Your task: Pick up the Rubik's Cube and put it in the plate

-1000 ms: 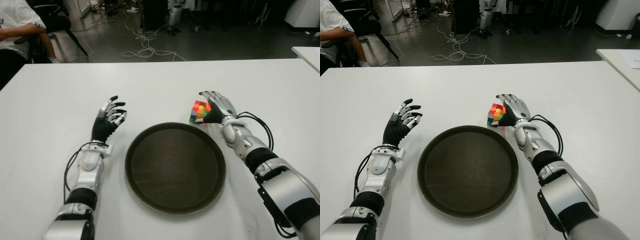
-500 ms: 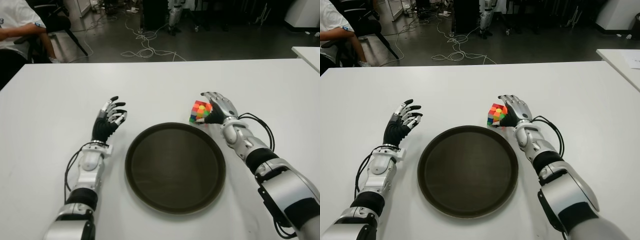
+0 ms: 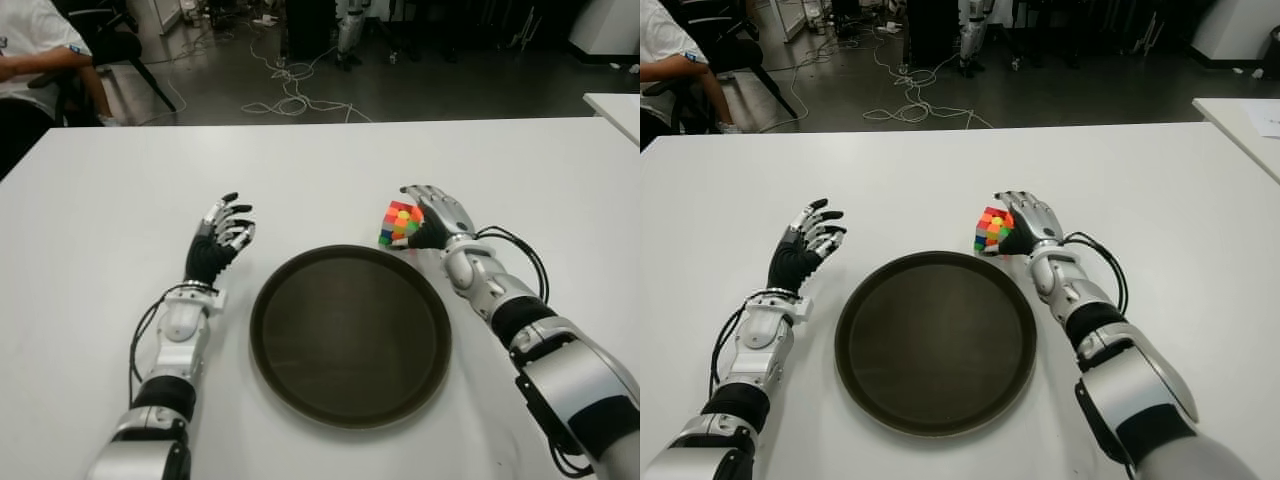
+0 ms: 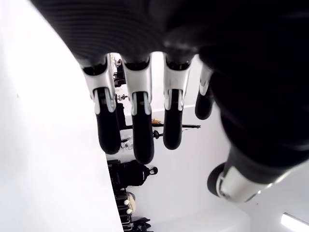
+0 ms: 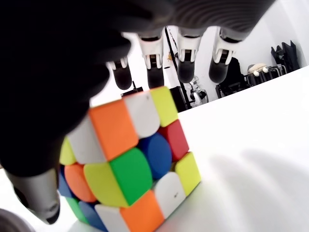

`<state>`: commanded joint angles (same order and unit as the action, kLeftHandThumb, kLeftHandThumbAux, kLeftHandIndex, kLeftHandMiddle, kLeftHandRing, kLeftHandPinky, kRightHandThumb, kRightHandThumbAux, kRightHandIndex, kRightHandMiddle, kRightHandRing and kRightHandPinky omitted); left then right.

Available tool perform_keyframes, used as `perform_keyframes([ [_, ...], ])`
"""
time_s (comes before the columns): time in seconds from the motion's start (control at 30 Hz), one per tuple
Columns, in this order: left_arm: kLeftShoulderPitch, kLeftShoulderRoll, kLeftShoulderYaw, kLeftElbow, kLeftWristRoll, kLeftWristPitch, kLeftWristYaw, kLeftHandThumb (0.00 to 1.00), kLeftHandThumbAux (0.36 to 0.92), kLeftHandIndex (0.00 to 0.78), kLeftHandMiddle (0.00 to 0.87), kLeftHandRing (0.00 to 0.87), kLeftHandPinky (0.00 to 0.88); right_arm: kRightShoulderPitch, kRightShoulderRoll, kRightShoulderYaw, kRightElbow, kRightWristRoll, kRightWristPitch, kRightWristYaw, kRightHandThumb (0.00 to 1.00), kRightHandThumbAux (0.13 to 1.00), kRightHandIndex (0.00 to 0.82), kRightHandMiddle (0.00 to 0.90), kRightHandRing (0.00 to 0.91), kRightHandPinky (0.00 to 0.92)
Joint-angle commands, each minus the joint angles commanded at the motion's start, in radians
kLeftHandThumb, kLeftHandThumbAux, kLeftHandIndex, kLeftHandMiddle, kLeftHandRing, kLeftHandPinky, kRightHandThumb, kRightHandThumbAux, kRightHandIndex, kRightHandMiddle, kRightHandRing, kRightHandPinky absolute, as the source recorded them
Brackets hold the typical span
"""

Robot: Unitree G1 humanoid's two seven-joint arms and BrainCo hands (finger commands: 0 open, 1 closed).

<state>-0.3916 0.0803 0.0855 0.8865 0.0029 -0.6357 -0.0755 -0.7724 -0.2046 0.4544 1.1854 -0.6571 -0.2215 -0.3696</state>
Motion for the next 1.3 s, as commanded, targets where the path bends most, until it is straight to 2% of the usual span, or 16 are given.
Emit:
perform_keyframes([
  [0.27,0.003,-0.002,0.001,-0.001,-0.005,-0.012,-0.007,0.576,0.709,0.159,0.273,0.32,0.351,0.006,0.001,0.014,0.001,-0.005,-0.009,-0.016,0.0,0.7,0.004,0.0,0.034,0.121],
  [0.57,0.011,-0.003,0.002,-0.016,-0.014,-0.002,-0.016,0.571,0.722,0.154,0.273,0.318,0.343,0.006,0.006,0.029,0.011,-0.009,-0.002,-0.014,0.0,0.722,0.008,0.005,0.047,0.126],
  [0.83,0.017,-0.001,-0.001,-0.027,-0.001,0.007,-0.004,0.564,0.711,0.153,0.274,0.319,0.351,0.01,0.01,0.027,0.014,0.004,-0.015,0.005,0.0,0.735,0.016,0.015,0.051,0.128],
  [1.3,0.026,-0.003,-0.001,-0.043,-0.007,0.016,-0.011,0.568,0.71,0.142,0.259,0.313,0.34,0.009,0.02,0.029,0.032,0.003,-0.007,0.024,0.0,0.761,0.032,0.031,0.092,0.195],
])
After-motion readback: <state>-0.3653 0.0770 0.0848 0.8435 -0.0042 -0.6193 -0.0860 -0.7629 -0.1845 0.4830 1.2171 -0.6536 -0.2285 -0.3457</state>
